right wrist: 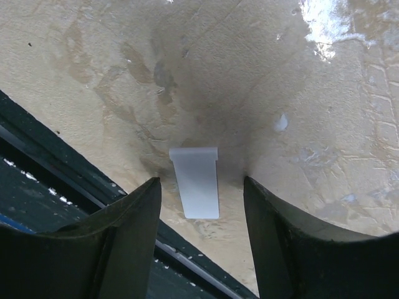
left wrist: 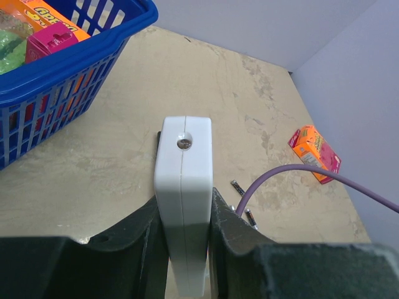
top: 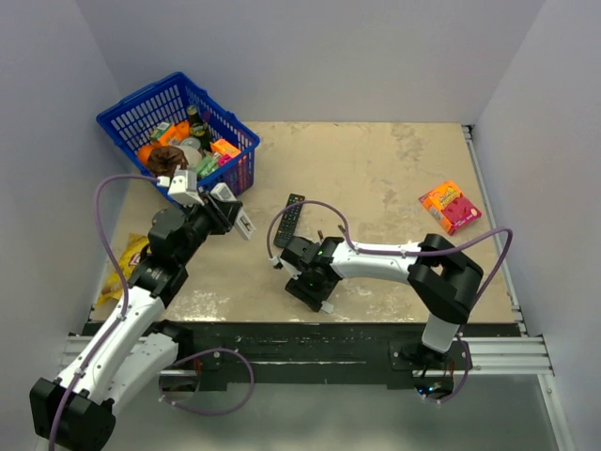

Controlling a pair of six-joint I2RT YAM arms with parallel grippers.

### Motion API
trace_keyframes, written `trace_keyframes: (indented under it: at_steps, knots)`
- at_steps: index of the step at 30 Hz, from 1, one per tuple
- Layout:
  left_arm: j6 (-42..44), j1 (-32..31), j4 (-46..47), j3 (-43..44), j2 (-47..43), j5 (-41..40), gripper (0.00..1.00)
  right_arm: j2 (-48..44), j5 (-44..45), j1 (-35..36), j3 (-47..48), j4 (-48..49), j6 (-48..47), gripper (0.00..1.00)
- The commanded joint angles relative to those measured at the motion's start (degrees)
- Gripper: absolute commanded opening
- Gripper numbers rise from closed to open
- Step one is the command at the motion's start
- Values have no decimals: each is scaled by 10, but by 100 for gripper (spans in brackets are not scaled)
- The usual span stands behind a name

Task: Load the batteries into the remote control
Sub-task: Pick up the battery cover at the center of the board.

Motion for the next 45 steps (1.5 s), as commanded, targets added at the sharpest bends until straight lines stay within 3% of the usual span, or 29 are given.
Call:
trace_keyframes:
  at_steps: [1,11,24,31,45]
  knots:
    - [21,-1,13,24,-11,-10,0,10,28,11,13,-11,14,56]
    - [27,-2,8,20,-22,-23,0,42,78,36,29,-44,26,52]
    - [47,-4,-7,22,-38,-45,0,56,112,5,31,-36,104,30]
    - [58,-7,-19,26,-53,-57,0,10,139,-133,-1,-23,190,29]
    - [64,-9,-43,25,-89,-73,0,22,96,-401,-30,33,224,32]
